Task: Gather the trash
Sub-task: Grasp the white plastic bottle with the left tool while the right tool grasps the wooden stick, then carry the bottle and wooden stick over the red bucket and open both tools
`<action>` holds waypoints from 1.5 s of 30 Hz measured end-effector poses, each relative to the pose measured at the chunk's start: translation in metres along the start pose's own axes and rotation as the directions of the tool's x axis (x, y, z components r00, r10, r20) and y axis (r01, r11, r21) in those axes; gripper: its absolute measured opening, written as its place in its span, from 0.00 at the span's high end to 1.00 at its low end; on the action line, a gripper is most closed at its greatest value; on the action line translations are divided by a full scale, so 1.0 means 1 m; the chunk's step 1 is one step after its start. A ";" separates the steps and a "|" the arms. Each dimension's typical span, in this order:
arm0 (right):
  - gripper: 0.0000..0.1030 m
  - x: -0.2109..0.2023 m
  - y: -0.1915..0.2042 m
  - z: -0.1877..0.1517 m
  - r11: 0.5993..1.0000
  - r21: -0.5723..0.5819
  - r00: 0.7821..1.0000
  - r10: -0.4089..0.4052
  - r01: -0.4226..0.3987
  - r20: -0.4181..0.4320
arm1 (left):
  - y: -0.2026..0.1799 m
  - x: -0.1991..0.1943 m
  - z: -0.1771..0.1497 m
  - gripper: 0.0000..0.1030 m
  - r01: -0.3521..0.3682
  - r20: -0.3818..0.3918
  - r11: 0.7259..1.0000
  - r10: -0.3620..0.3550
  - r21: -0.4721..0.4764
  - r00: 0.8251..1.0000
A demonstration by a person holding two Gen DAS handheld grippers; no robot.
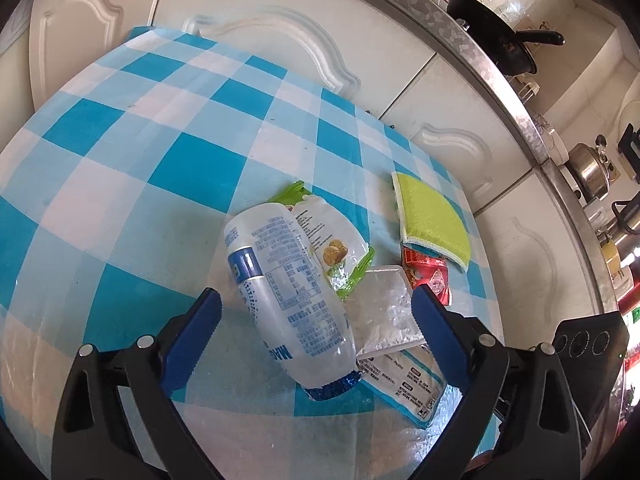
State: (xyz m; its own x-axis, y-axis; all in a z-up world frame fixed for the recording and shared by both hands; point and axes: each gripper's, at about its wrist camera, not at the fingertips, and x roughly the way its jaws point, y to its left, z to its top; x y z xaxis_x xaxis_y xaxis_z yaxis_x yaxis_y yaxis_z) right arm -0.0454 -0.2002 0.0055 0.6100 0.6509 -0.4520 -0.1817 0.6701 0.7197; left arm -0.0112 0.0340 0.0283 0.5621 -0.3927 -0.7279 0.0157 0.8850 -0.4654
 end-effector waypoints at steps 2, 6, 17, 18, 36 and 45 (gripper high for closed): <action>0.56 0.002 0.001 0.000 1.000 -0.007 1.000 -0.008 0.008 -0.003 | 0.000 0.001 0.001 0.13 -0.002 0.000 1.000 0.002 0.000 1.000; 0.56 0.007 0.006 0.000 0.998 -0.041 0.998 -0.053 0.052 -0.014 | 0.001 0.002 0.003 0.33 -0.024 0.000 1.000 0.024 0.003 1.000; 0.60 0.024 0.016 -0.002 0.988 -0.097 0.991 -0.122 0.117 -0.048 | 0.009 0.000 0.000 0.52 0.000 0.009 1.000 0.000 0.008 1.000; 0.60 0.025 0.016 -0.002 0.989 -0.096 0.991 -0.121 0.115 -0.050 | 0.009 0.000 -0.001 0.52 0.002 0.010 1.000 -0.002 0.010 1.000; 0.77 0.037 0.032 -0.009 0.990 -0.124 0.992 -0.083 0.071 -0.092 | 0.013 -0.004 -0.010 0.58 0.050 0.015 0.998 -0.051 0.022 0.999; 0.87 0.040 0.042 -0.015 0.977 -0.186 0.989 -0.122 0.104 -0.083 | 0.022 -0.009 -0.009 0.58 0.076 0.009 0.997 -0.076 0.000 0.997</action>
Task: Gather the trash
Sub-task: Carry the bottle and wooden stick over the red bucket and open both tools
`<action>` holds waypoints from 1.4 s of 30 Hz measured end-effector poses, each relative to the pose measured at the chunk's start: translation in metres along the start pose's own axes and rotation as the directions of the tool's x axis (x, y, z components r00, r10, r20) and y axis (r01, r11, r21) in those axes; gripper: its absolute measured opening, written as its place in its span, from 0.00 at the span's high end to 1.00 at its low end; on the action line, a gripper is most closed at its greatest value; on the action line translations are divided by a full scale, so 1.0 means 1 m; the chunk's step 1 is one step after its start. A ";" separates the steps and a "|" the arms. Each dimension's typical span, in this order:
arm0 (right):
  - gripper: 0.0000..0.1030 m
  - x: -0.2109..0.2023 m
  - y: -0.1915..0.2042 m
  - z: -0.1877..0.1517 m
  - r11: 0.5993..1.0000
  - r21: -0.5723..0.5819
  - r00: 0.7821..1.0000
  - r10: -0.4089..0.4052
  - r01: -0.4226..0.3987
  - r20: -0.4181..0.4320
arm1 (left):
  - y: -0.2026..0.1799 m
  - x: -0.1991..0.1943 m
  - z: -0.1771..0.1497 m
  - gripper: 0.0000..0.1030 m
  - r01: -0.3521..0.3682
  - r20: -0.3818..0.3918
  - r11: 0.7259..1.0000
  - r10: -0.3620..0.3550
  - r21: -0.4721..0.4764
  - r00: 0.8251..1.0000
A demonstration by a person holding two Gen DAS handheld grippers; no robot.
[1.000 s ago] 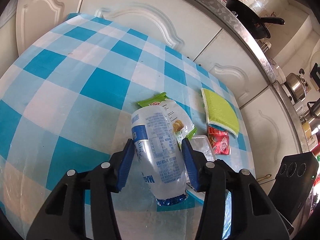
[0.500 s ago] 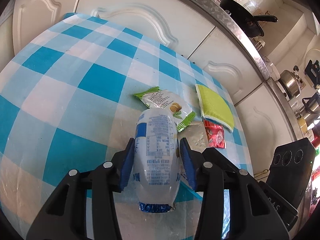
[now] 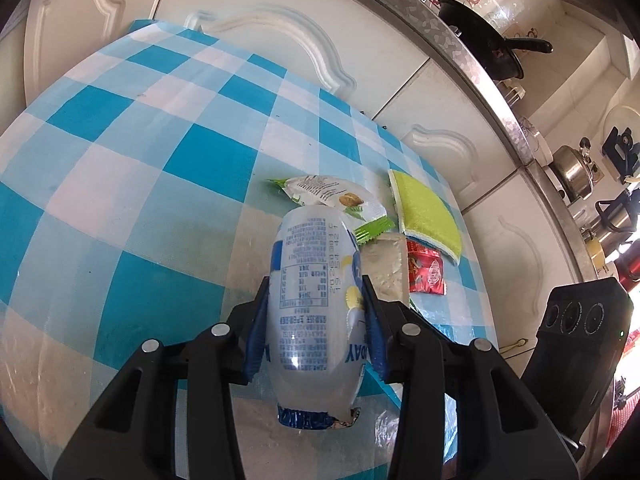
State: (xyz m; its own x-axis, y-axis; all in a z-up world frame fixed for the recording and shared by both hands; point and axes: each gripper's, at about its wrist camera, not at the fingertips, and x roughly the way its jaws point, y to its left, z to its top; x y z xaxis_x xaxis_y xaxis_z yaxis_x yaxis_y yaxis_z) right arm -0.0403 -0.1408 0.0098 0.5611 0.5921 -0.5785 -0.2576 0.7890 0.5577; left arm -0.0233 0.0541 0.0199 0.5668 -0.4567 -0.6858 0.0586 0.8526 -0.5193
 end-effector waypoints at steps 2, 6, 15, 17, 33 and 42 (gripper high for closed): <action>0.89 -0.003 0.001 0.000 1.000 -0.007 1.000 0.006 -0.006 0.006 | 0.003 -0.003 0.001 0.58 0.002 0.002 1.000 -0.002 -0.006 1.000; 0.91 -0.012 0.007 0.000 1.000 -0.023 0.999 0.003 -0.002 0.032 | 0.008 -0.017 0.003 0.58 0.009 0.023 1.000 -0.008 -0.011 1.000; 0.91 -0.032 0.014 -0.001 1.000 -0.001 0.997 0.027 -0.027 0.079 | 0.024 -0.053 0.003 0.58 -0.008 0.068 1.000 0.008 0.003 0.998; 0.91 -0.035 0.016 -0.001 0.999 0.006 0.996 0.035 -0.035 0.087 | 0.031 -0.059 0.003 0.58 -0.013 0.071 1.000 0.013 -0.002 0.997; 0.91 -0.022 0.065 -0.008 0.993 -0.003 0.991 0.121 -0.121 0.050 | 0.096 -0.122 0.000 0.58 -0.052 0.132 0.997 0.060 -0.063 0.989; 0.91 0.010 0.132 -0.022 0.976 -0.088 0.980 0.195 -0.199 -0.049 | 0.153 -0.165 -0.001 0.58 -0.092 0.173 0.986 0.116 -0.141 0.978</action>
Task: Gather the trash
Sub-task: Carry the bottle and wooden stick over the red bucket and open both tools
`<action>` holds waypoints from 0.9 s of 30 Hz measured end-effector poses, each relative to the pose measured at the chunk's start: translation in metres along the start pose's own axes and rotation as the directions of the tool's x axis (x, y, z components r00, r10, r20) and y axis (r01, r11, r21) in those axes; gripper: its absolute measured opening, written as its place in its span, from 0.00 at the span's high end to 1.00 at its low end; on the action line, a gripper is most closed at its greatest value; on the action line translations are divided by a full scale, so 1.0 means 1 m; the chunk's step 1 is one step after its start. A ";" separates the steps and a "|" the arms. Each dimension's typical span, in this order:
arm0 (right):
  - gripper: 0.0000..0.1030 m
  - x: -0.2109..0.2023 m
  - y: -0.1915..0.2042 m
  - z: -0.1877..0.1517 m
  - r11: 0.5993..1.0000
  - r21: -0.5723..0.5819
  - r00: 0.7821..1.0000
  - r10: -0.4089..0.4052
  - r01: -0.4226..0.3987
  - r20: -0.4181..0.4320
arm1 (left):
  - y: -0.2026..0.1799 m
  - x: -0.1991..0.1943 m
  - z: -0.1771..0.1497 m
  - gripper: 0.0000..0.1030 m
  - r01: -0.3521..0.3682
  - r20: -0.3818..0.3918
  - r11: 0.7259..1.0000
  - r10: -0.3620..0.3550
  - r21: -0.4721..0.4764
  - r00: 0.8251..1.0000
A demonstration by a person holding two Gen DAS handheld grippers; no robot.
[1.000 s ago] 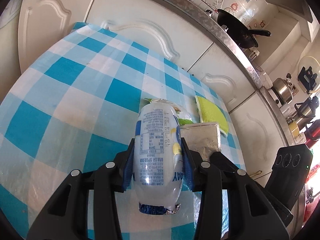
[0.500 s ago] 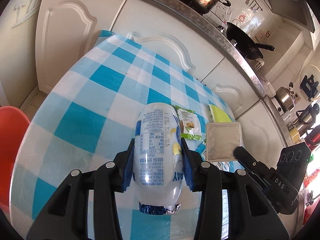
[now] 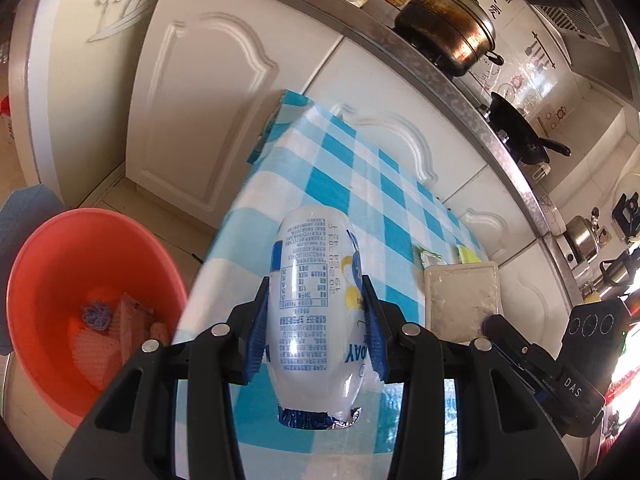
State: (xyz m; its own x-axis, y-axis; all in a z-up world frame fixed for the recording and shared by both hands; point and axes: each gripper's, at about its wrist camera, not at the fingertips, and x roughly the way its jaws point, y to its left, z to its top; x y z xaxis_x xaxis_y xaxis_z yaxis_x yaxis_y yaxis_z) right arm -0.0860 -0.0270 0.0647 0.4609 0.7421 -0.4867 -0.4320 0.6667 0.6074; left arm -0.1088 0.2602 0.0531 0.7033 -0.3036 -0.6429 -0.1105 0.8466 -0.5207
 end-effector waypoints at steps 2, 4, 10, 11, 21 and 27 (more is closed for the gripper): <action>0.91 0.012 0.015 -0.002 1.000 -0.024 1.000 0.012 -0.013 -0.024 | 0.014 -0.007 0.002 0.58 -0.024 0.008 1.000 0.024 -0.013 1.000; 0.91 0.023 0.029 -0.004 0.999 -0.048 0.999 0.021 -0.023 -0.048 | 0.030 -0.015 0.002 0.58 -0.046 0.018 0.999 0.046 -0.025 0.999; 0.91 0.058 0.068 -0.010 0.993 -0.108 0.992 0.042 -0.055 -0.121 | 0.081 -0.032 0.003 0.58 -0.112 0.030 0.989 0.115 -0.094 0.993; 0.91 0.065 0.074 -0.011 0.991 -0.120 0.990 0.042 -0.059 -0.135 | 0.091 -0.034 0.002 0.58 -0.125 0.031 0.987 0.129 -0.105 0.991; 0.91 0.132 0.124 -0.031 0.970 -0.231 0.960 0.001 -0.068 -0.279 | 0.151 -0.031 -0.009 0.58 -0.198 -0.013 0.965 0.199 -0.174 0.980; 0.90 0.167 0.138 -0.044 0.957 -0.283 0.934 -0.050 -0.056 -0.353 | 0.174 -0.021 -0.015 0.58 -0.214 -0.054 0.955 0.208 -0.203 0.977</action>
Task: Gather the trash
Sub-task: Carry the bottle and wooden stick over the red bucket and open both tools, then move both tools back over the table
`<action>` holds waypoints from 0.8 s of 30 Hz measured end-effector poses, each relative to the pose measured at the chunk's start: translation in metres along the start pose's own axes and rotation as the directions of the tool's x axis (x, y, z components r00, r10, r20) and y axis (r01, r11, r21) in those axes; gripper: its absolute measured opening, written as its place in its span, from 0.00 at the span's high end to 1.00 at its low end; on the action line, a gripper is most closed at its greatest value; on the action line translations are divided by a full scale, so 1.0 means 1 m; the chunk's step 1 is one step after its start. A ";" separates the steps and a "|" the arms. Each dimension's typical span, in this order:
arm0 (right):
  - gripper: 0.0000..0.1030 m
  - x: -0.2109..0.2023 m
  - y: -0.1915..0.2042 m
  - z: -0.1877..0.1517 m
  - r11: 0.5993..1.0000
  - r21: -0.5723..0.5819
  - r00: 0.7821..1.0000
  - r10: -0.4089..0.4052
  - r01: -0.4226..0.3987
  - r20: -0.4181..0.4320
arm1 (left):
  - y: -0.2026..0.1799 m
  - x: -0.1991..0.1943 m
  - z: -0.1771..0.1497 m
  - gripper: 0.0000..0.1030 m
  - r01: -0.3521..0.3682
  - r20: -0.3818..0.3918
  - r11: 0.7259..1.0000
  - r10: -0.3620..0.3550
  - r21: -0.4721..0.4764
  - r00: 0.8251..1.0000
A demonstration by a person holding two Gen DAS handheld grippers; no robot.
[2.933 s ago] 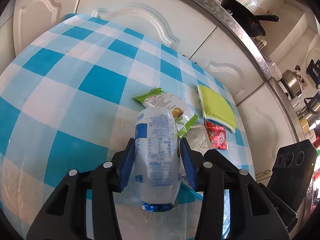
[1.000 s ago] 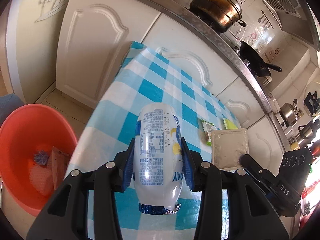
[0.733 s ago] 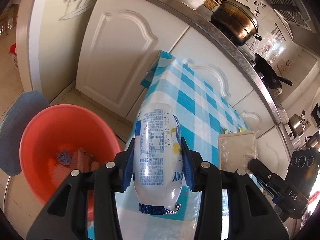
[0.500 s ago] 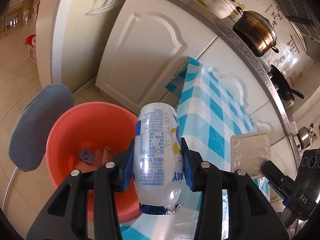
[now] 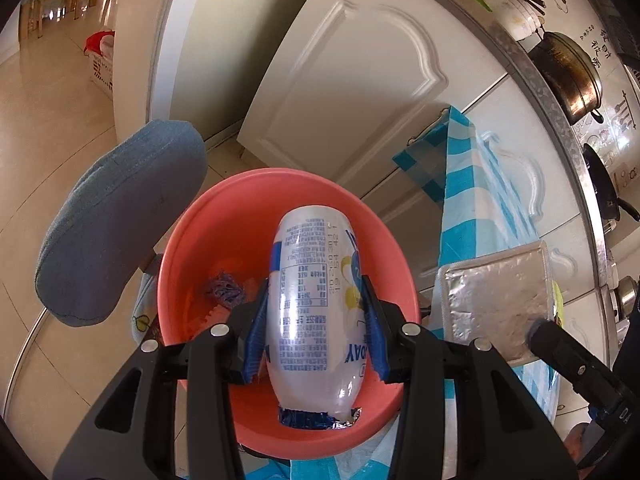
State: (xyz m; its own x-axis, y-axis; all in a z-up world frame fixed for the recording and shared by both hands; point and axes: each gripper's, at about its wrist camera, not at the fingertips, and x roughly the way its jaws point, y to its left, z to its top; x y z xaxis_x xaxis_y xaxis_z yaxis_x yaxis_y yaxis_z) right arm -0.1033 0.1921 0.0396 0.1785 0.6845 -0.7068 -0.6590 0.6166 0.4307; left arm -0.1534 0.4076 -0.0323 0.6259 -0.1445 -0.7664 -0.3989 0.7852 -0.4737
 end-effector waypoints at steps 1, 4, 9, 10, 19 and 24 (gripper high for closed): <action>0.89 0.004 0.001 -0.001 1.000 0.004 1.000 -0.003 0.003 -0.007 | 0.003 0.004 0.000 0.52 -0.002 -0.011 1.000 0.002 -0.003 1.000; 0.84 0.013 0.000 -0.002 1.000 0.014 1.000 -0.016 0.017 -0.017 | 0.012 0.008 0.000 0.21 -0.011 -0.013 0.999 0.010 -0.031 1.000; 0.51 0.002 -0.006 -0.008 0.999 0.047 0.999 -0.029 0.028 0.025 | 0.022 0.005 0.001 0.20 -0.026 -0.007 0.999 0.026 -0.038 1.000; 0.48 -0.003 -0.007 -0.010 0.998 0.049 0.998 -0.046 0.044 0.035 | 0.023 0.003 0.001 0.19 -0.029 -0.002 0.999 0.029 -0.033 1.000; 0.36 -0.055 -0.019 -0.034 0.978 0.095 0.973 -0.197 0.187 0.118 | 0.020 -0.014 -0.003 0.14 -0.030 0.023 0.999 0.029 0.043 0.999; 0.22 -0.093 -0.033 -0.048 0.960 0.163 0.952 -0.254 0.227 0.171 | 0.020 -0.020 -0.008 0.14 -0.006 0.003 0.998 0.005 0.063 1.000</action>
State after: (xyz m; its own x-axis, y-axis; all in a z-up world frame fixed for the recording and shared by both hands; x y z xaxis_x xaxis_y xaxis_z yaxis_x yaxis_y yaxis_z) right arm -0.1331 0.0891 0.0646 0.4625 0.5616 -0.6860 -0.4729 0.8108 0.3449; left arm -0.1793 0.4213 -0.0297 0.6258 -0.1384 -0.7676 -0.3593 0.8224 -0.4411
